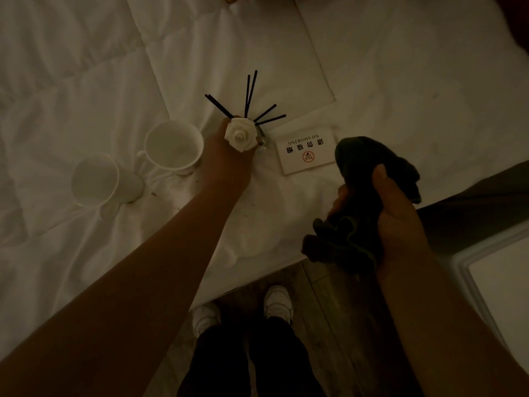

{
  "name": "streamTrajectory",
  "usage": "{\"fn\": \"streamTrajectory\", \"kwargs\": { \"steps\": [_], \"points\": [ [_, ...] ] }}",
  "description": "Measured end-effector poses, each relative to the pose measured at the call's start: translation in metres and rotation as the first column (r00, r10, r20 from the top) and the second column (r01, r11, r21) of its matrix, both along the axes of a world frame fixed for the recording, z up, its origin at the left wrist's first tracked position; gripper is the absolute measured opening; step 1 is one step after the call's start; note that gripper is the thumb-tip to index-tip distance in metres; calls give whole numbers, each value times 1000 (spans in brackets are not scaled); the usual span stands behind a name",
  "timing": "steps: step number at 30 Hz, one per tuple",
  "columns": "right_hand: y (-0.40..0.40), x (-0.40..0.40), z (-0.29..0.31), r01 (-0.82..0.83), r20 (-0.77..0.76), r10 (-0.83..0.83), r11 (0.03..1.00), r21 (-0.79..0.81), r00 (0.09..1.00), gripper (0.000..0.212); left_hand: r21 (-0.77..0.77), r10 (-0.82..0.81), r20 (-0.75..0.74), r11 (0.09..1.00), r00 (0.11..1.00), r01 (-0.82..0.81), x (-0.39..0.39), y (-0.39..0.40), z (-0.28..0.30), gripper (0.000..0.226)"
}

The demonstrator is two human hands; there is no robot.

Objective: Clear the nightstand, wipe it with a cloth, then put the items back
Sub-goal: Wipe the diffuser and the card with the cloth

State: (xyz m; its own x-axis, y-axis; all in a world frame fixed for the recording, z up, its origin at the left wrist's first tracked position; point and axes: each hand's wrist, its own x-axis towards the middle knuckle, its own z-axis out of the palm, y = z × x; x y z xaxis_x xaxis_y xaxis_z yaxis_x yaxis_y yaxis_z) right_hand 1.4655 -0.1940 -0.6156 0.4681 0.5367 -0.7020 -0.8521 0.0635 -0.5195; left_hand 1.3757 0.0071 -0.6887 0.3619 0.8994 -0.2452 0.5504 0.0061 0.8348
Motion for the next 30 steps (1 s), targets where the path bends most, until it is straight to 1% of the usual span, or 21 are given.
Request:
{"fn": "streamTrajectory", "kwargs": {
  "steps": [2,4,5,6,8,9,11,12,14,15,17,19,21,22,23,24,25,27,28,29,30],
  "points": [
    [-3,6,-1,13,2,-13,1000,-16,1000,57,24,6,-7,1000,1000,-6,0,-2,-1,26],
    [-3,10,0,12,50,-10,999,-48,999,59,59,24,-1,998,1000,-24,-5,-11,4,33],
    [-2,12,2,36,63,-33,998,-51,997,58,77,42,-31,996,999,-40,-10,-20,7,40],
    [0,14,2,77,69,-74,996,-41,995,52,80,70,-52,995,996,-66,-17,-31,10,48],
    [2,17,2,156,87,-155,988,-5,984,27,85,66,-47,995,997,-62,-32,-59,16,50],
    [3,19,0,178,111,-175,984,-14,978,20,106,0,-38,994,999,4,-36,-72,20,46],
    [5,24,-5,166,237,-133,978,-128,962,22,159,-221,-70,960,973,230,-33,-88,23,39],
    [6,27,-8,151,336,-76,967,-205,939,31,176,-323,-93,926,942,335,-25,-89,24,38],
    [10,30,-10,153,532,40,937,-314,846,50,219,-447,-177,850,877,478,0,-83,21,45],
    [13,30,-9,171,612,67,932,-321,788,54,238,-477,-251,813,842,531,15,-78,18,51],
    [14,32,-11,192,712,91,932,-307,697,53,169,-512,-407,772,757,613,39,-70,14,65],
    [17,36,-13,209,736,104,924,-320,669,46,118,-518,-520,744,679,658,50,-65,10,68],
    [21,41,-15,211,745,125,917,-340,655,40,173,-489,-560,721,669,671,52,-63,9,58],
    [22,43,-16,195,752,152,916,-352,641,39,164,-496,-534,734,685,659,50,-62,11,54],
    [24,45,-17,160,763,200,916,-369,615,39,105,-522,-486,761,700,640,49,-62,13,51],
    [24,45,-19,106,775,265,914,-391,574,41,7,-557,-433,784,708,621,47,-62,15,51],
    [24,43,-22,41,786,343,906,-422,514,43,-101,-591,-390,789,706,606,46,-61,17,51],
    [21,36,-28,-93,790,503,858,-505,349,48,-269,-624,-340,782,704,563,42,-58,22,46],
    [20,32,-33,-154,780,572,820,-551,255,51,-355,-609,-282,784,741,510,39,-56,23,39],
    [18,29,-37,-202,761,634,771,-604,141,52,-483,-568,-173,761,805,433,36,-54,26,29],
    [17,27,-40,-228,731,682,716,-660,24,53,-630,-494,-30,684,869,367,32,-55,32,21]
  ]
}}
